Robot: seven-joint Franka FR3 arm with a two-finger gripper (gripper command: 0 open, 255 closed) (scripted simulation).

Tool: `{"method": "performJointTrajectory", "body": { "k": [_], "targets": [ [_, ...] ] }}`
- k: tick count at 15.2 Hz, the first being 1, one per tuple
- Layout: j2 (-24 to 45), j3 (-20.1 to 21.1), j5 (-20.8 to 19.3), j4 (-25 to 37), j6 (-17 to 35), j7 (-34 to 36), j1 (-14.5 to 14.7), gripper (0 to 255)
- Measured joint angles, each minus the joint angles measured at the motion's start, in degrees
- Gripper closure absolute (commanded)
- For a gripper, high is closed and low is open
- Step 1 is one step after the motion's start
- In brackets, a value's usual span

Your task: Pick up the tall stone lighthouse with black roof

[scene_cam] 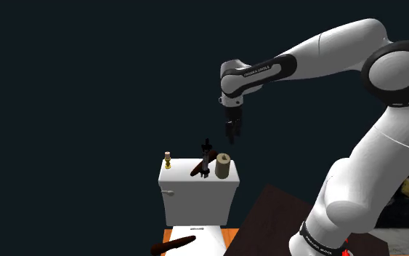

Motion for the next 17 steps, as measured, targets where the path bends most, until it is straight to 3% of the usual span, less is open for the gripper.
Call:
{"method": "performJointTrajectory", "body": {
  "k": [8,17],
  "targets": [
    [19.4,-1.6,5.3,14.2,3.5,-8.8,-1.6,0],
    [41.9,0.1,10.9,37.5,0.8,-15.8,-6.1,0]
  ]
}}
